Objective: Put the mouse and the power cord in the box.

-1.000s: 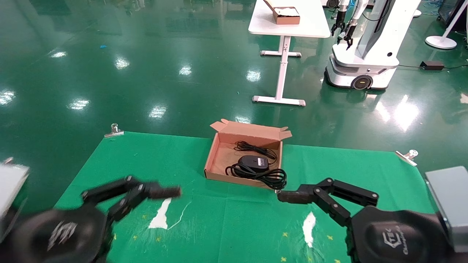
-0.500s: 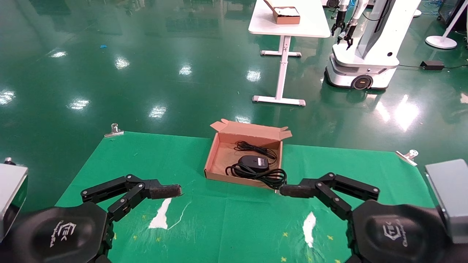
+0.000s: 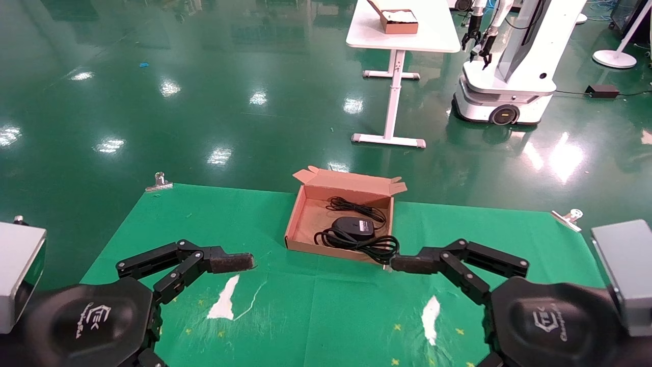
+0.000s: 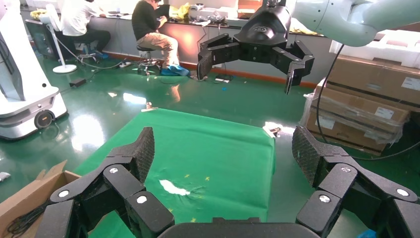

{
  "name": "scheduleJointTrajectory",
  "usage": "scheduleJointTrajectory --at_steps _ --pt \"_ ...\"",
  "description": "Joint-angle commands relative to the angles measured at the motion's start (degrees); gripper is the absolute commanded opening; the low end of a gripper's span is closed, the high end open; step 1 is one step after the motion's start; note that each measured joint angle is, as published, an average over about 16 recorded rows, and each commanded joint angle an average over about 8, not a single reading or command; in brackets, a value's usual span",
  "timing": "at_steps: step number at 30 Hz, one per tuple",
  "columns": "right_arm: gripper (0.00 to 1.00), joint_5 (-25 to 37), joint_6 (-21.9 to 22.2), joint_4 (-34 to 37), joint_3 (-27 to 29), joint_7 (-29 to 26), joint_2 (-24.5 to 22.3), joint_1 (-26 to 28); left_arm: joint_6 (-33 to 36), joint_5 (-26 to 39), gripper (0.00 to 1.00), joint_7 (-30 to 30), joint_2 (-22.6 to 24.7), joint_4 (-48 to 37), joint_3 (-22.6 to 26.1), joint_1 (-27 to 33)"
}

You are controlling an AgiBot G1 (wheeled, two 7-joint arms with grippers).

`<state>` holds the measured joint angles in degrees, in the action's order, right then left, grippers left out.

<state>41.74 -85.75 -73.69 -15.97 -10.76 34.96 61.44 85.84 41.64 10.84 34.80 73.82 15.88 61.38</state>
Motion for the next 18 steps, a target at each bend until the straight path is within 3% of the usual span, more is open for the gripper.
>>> scheduleJointTrajectory --at_steps 1,18 --pt "1.0 0.0 0.0 0.0 0.0 0.0 0.0 0.0 0.0 0.0 1.0 0.0 0.0 -0.1 0.0 0.0" --pt "1.0 0.1 0.1 0.1 -0.1 0.0 0.1 0.1 -0.1 0.2 1.0 -0.1 0.2 -0.2 0.1 0.1"
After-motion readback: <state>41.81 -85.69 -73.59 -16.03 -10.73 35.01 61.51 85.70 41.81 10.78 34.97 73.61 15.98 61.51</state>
